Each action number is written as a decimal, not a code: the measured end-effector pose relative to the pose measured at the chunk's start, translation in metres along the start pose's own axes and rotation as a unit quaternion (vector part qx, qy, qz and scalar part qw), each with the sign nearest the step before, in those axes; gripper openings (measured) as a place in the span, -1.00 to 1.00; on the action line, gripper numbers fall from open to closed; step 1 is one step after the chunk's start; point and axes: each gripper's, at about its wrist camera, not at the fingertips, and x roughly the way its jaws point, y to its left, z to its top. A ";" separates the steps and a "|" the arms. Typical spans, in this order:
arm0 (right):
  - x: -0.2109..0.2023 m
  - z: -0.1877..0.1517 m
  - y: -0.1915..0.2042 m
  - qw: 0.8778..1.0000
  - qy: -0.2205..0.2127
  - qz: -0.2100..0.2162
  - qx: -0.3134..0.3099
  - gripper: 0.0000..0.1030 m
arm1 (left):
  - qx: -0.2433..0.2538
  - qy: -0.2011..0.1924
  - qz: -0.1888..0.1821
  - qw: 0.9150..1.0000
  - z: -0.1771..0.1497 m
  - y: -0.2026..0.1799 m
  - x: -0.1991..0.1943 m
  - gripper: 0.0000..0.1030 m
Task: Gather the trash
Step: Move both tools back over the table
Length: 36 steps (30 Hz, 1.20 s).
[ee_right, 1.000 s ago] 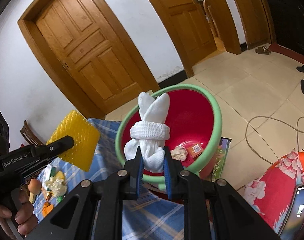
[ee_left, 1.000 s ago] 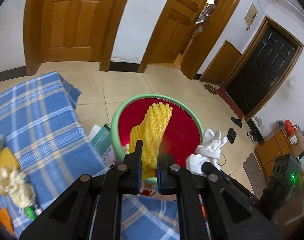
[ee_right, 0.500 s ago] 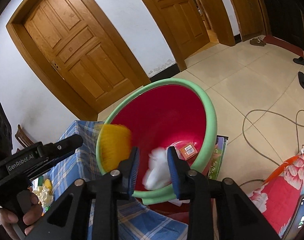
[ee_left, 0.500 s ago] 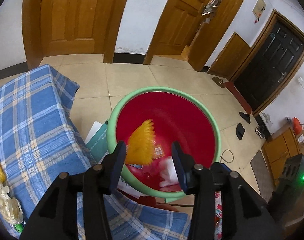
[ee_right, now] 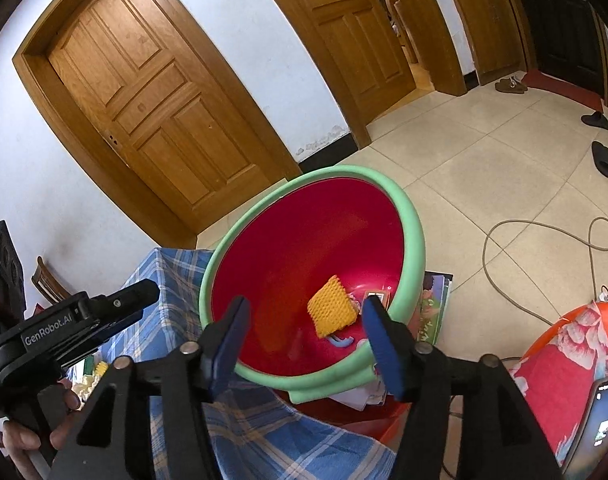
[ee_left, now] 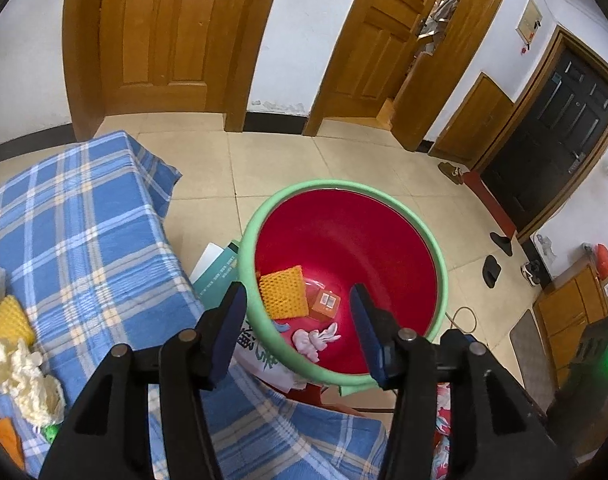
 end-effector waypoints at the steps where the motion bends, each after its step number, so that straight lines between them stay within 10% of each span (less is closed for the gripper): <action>1: -0.002 0.000 0.001 1.000 -0.002 0.000 -0.001 0.24 | -0.001 -0.002 0.001 1.000 0.000 0.001 -0.003 0.09; 36: -0.041 -0.052 0.107 0.993 0.018 0.063 -0.101 0.65 | -0.097 -0.063 0.148 0.982 -0.071 0.131 -0.148 0.33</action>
